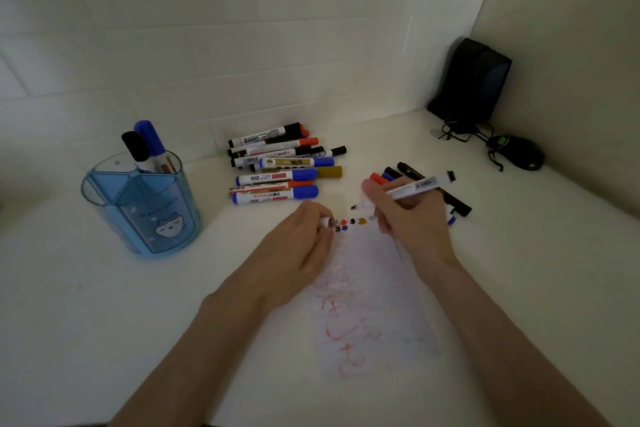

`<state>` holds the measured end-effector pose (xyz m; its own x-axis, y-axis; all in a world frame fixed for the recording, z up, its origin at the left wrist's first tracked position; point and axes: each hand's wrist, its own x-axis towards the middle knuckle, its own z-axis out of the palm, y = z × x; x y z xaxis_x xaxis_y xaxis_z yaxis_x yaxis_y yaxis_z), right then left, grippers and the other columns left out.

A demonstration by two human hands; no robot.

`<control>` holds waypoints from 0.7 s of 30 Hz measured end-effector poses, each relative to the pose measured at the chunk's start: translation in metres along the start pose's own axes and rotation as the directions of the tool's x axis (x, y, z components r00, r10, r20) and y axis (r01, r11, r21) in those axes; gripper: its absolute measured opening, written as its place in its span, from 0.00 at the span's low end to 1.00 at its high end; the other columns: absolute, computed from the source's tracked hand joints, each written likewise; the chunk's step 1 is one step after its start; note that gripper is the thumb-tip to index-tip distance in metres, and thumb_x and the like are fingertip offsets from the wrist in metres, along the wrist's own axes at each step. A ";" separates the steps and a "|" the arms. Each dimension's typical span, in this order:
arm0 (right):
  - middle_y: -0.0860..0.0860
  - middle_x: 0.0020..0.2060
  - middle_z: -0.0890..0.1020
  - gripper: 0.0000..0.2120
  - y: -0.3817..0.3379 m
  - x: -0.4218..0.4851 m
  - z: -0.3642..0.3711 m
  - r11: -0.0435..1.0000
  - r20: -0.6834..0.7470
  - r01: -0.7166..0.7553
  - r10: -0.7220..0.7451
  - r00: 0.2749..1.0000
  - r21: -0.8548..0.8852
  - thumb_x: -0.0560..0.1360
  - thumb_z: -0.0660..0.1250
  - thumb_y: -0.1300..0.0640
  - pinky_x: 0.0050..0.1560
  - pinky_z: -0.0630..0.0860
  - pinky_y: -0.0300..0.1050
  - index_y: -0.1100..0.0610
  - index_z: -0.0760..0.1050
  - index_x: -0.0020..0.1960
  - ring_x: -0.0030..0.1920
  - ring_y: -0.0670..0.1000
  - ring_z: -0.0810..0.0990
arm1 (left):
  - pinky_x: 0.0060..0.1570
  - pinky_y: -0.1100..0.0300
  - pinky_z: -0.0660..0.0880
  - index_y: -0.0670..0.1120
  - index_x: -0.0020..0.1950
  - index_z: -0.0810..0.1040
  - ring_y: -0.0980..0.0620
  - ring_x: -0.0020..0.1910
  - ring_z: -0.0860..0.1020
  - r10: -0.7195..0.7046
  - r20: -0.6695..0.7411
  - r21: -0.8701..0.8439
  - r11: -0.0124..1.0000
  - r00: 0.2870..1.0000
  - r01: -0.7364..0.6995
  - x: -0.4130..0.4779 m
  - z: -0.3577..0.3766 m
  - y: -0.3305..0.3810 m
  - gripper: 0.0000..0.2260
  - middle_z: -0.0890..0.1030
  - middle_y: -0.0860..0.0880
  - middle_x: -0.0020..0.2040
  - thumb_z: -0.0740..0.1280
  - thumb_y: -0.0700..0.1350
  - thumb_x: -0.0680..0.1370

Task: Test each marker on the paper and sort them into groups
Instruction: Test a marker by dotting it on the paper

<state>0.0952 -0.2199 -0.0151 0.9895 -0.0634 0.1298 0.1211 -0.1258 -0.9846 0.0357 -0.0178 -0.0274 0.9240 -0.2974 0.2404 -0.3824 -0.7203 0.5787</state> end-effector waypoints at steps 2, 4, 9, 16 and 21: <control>0.46 0.31 0.86 0.10 0.004 -0.001 0.004 0.997 -0.034 -0.023 0.020 0.999 -0.077 0.73 0.80 0.51 0.30 0.77 0.35 0.57 0.83 0.42 0.28 0.43 0.81 | 0.48 0.67 0.68 0.57 0.63 0.71 0.61 0.48 0.70 0.048 0.044 0.116 0.992 0.998 -0.053 0.000 0.003 -0.003 0.15 0.71 0.60 0.52 0.57 0.61 0.82; 0.48 0.32 0.87 0.09 0.008 -0.003 0.007 0.985 -0.045 -0.033 0.026 0.999 -0.169 0.74 0.79 0.54 0.31 0.82 0.42 0.54 0.82 0.39 0.30 0.47 0.84 | 0.49 0.63 0.67 0.58 0.66 0.74 0.60 0.47 0.68 0.088 0.072 0.224 0.969 0.993 -0.102 0.002 0.004 -0.004 0.19 0.69 0.60 0.49 0.60 0.65 0.80; 0.54 0.30 0.84 0.13 0.014 -0.002 0.008 0.975 -0.079 -0.015 -0.002 0.997 -0.221 0.73 0.77 0.58 0.35 0.83 0.52 0.54 0.78 0.32 0.31 0.53 0.83 | 0.48 0.64 0.61 0.62 0.70 0.74 0.61 0.46 0.64 0.103 0.081 0.258 0.959 0.991 -0.121 0.001 0.003 -0.006 0.23 0.67 0.61 0.47 0.57 0.68 0.78; 0.51 0.33 0.86 0.14 0.017 -0.002 0.009 0.978 -0.030 0.022 -0.029 0.999 -0.207 0.74 0.78 0.57 0.39 0.86 0.49 0.50 0.78 0.33 0.34 0.48 0.85 | 0.46 0.66 0.60 0.60 0.68 0.76 0.61 0.45 0.64 0.101 0.082 0.271 0.955 0.992 -0.119 0.002 0.003 -0.003 0.21 0.67 0.61 0.47 0.59 0.66 0.79; 0.43 0.27 0.82 0.14 0.016 -0.001 0.009 0.974 -0.022 0.043 -0.050 0.999 -0.222 0.75 0.77 0.58 0.30 0.77 0.36 0.50 0.76 0.34 0.27 0.41 0.79 | 0.45 0.66 0.59 0.60 0.69 0.75 0.60 0.46 0.65 0.080 0.095 0.276 0.956 0.992 -0.103 0.002 0.003 -0.002 0.23 0.68 0.60 0.47 0.57 0.67 0.78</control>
<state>0.0966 -0.2126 -0.0325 0.9803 -0.0790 0.1809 0.1434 -0.3450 -0.9276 0.0382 -0.0184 -0.0301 0.8865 -0.4121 0.2103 -0.4604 -0.8306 0.3133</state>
